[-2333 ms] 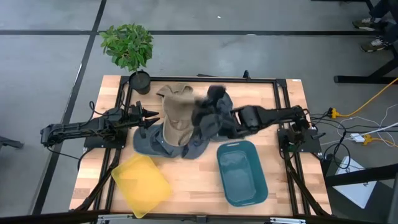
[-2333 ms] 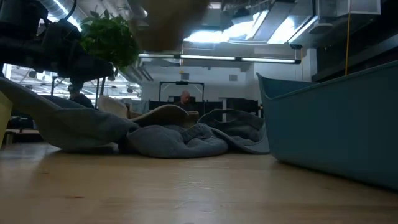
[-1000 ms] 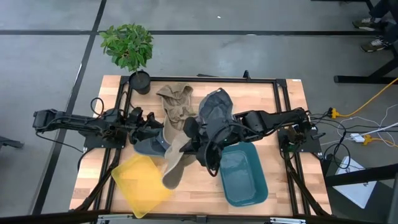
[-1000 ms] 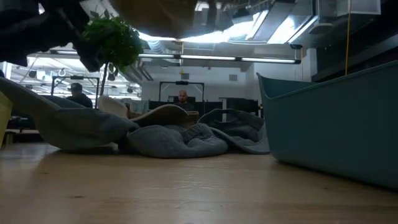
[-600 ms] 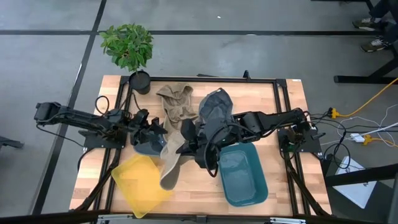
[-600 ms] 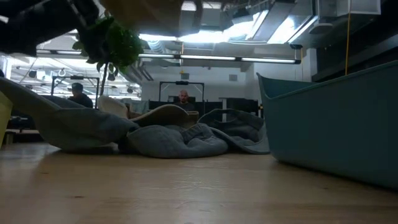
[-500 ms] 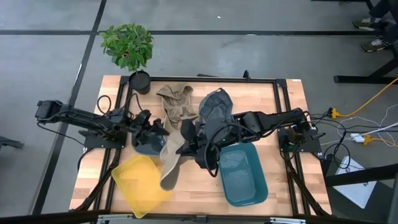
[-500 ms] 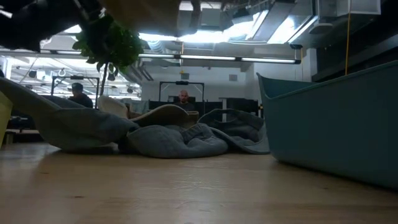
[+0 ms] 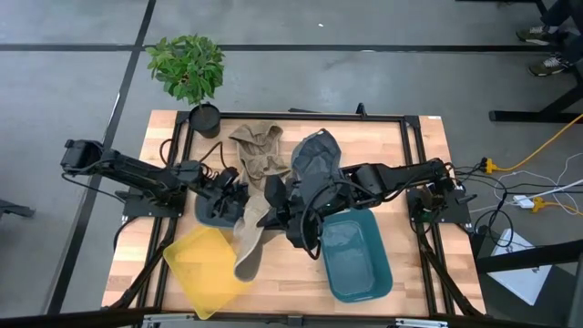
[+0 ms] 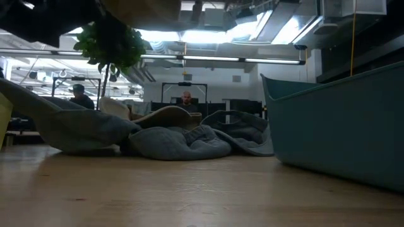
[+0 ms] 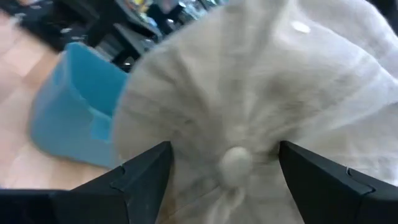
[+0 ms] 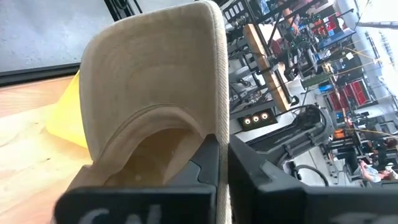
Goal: Pick & Place hat
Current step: Put the right brown cap into the blue bin
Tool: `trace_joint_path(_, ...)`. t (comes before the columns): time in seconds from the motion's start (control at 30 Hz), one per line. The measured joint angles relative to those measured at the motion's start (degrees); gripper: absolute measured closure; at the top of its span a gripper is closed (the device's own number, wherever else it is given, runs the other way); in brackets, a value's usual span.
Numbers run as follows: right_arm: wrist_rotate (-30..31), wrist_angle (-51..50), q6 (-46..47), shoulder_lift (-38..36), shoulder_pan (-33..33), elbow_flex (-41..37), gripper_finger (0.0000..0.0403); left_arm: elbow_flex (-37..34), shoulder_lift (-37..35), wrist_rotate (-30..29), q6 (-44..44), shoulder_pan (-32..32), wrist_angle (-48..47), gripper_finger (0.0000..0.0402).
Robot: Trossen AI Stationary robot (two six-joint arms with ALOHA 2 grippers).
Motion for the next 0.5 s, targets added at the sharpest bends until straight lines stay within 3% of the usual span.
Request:
trace_joint_path(0.3, 0.1, 0.0, 0.3, 0.0, 0.0, 0.0, 0.0387, 2.6, 1.8, 3.7, 3.4, -1.9, 0.9, 0.0123)
trace_joint_path(0.5, 0.1, 0.0, 0.7, 0.0, -0.1, 0.0, 0.0387, 2.6, 1.8, 3.4, 4.5, -1.7, 0.9, 0.0210)
